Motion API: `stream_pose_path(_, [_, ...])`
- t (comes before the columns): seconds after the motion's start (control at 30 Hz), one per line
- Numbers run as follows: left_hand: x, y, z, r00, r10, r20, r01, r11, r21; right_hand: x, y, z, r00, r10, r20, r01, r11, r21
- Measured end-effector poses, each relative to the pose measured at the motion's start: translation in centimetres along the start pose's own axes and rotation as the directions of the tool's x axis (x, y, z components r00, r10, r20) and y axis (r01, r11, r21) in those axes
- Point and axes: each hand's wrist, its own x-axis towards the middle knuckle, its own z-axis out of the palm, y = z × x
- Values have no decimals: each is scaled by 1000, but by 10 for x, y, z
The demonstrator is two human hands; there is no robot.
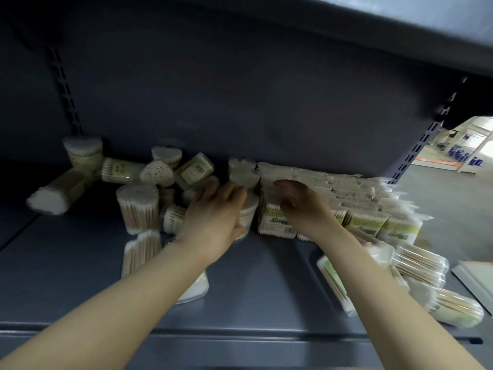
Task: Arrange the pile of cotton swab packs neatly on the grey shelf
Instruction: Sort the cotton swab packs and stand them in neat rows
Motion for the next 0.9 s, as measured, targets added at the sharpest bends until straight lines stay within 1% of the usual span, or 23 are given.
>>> stream_pose_path(0.17, [9, -2, 9, 999, -16, 30, 16, 1000, -3, 3, 2, 3, 1000, 23, 1, -23, 999, -37])
stream_pose_path(0.27, [15, -1, 12, 999, -18, 36, 18, 1000, -17, 5, 2, 4, 1000, 21, -1, -21, 999, -31])
stream_pose_path(0.5, [20, -1, 15, 998, -18, 59, 17, 1000, 13, 8, 3, 5, 1000, 14, -3, -14, 1000, -12])
stream_pose_path(0.77, [20, -1, 13, 994, 0, 105, 1, 1000, -7, 6, 3, 5, 1000, -6, -12, 6, 1000, 9])
stream_pose_path(0.83, [18, -5, 10, 993, 18, 115, -16, 1000, -13, 5, 3, 4, 999, -11, -33, 11, 1000, 20])
stream_pose_path(0.9, [15, -11, 5, 994, 30, 106, -25, 998, -54, 3, 1, 2, 996, -11, -87, 16, 998, 63])
